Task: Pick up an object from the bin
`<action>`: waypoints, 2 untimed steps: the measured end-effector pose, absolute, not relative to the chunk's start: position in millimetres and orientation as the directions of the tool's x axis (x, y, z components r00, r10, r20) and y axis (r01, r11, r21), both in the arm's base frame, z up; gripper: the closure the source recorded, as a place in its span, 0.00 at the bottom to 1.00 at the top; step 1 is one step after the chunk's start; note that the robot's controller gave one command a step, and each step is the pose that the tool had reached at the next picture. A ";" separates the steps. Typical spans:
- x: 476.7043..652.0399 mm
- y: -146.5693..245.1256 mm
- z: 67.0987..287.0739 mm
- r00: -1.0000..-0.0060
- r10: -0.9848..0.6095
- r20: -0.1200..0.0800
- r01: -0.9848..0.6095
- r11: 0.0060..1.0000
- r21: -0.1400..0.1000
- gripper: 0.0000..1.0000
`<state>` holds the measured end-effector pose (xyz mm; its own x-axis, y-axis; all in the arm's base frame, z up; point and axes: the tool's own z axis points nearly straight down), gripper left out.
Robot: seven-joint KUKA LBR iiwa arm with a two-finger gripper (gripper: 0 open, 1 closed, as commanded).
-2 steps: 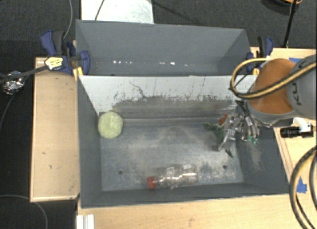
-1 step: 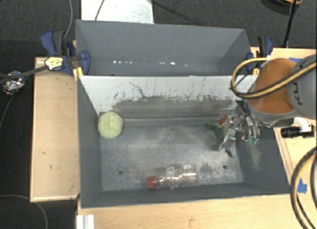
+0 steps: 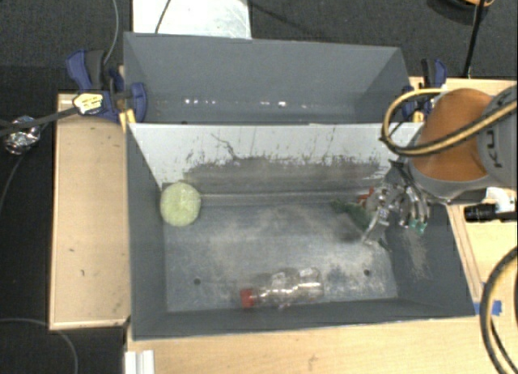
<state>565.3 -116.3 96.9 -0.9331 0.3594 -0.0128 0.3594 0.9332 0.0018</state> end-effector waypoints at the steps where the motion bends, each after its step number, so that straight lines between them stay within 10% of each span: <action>1: 566.4 -116.2 117.2 -0.934 0.358 -0.017 0.358 0.934 0.003 1.00; 2: 567.8 -116.6 130.4 -0.934 0.358 -0.023 0.358 0.934 0.003 1.00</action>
Offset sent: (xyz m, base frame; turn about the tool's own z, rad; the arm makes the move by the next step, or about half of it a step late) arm -0.0001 -0.0001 0.0432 0.0000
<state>567.8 -116.6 130.4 -0.9336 0.3575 -0.0226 0.3575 0.9339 0.0034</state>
